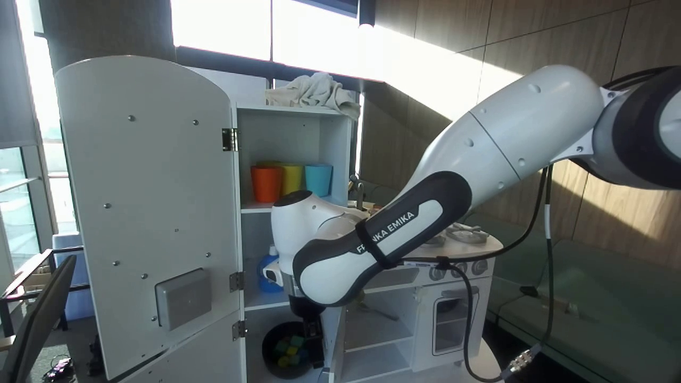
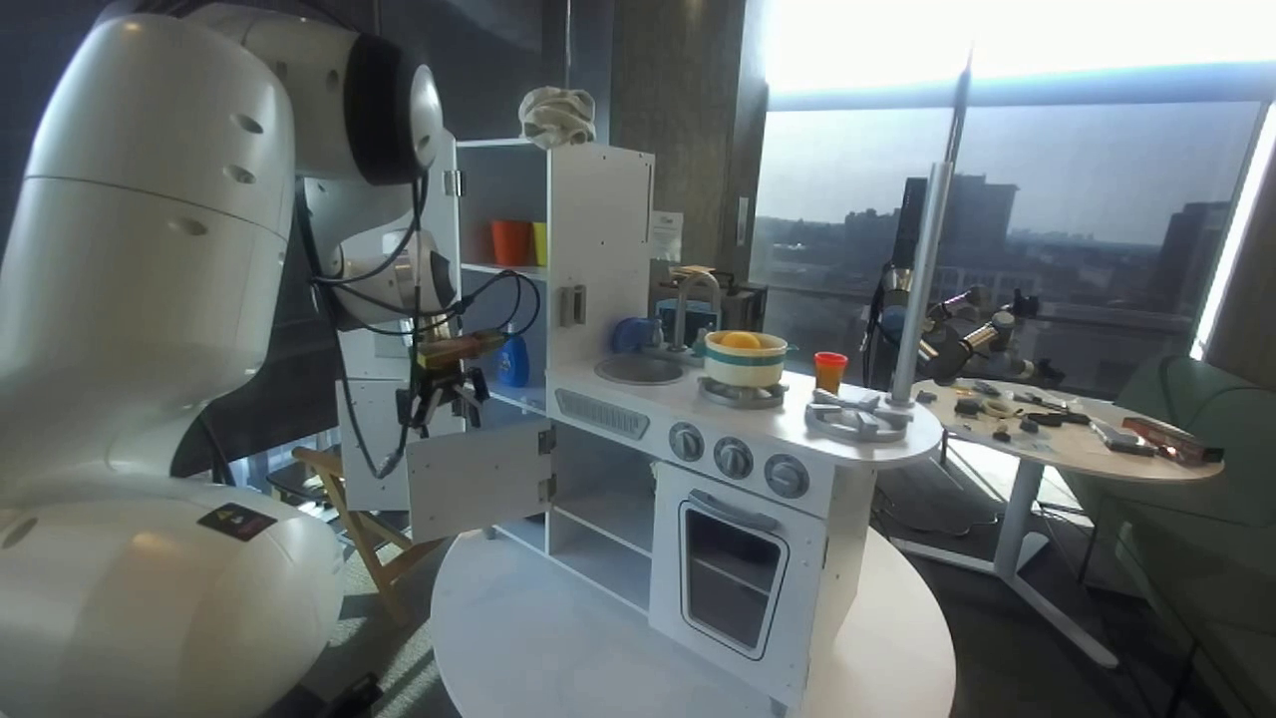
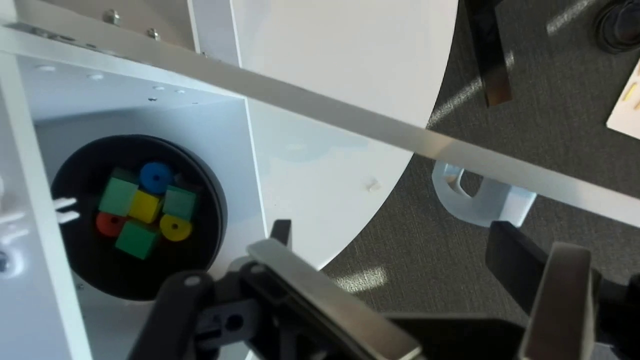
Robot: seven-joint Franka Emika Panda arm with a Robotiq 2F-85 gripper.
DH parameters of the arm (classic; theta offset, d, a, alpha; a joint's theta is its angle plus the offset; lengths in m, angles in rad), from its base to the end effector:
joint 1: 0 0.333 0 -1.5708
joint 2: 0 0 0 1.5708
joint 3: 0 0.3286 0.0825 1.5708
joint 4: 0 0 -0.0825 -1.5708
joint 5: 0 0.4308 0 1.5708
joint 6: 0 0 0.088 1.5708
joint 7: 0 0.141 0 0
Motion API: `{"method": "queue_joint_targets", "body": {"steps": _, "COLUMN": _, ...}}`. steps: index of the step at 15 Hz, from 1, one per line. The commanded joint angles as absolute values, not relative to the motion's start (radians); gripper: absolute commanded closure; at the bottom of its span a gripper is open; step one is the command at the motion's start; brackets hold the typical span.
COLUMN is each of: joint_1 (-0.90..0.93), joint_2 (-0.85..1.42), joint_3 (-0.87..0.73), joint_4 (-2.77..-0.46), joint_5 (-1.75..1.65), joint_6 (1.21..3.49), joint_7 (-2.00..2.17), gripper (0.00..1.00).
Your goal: Close the bottom middle cabinet door, then open the bottom right cabinet door
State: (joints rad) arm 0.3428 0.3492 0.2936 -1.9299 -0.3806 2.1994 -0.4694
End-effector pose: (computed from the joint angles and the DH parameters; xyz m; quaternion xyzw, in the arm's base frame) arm 0.5394 0.3653 0.2588 0.7838 0.6122 -0.0189 0.1021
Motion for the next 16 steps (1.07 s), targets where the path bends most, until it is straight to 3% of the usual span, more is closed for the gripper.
{"method": "queue_joint_targets", "body": {"steps": 1, "joint_1": 0.305, "joint_2": 0.277, "joint_3": 0.290, "joint_4": -1.974, "joint_5": -0.356, "joint_6": 2.174, "joint_7": -0.487, "gripper": 0.00}}
{"method": "queue_joint_targets", "body": {"steps": 8, "joint_1": 0.227, "joint_2": 0.147, "joint_3": 0.293, "joint_4": -2.132, "joint_5": -0.199, "joint_6": 2.117, "joint_7": -0.632, "gripper": 0.00}}
{"method": "queue_joint_targets", "body": {"steps": 16, "joint_1": 0.155, "joint_2": 0.053, "joint_3": 0.216, "joint_4": -2.260, "joint_5": -0.201, "joint_6": 2.232, "joint_7": -0.686, "gripper": 0.00}}
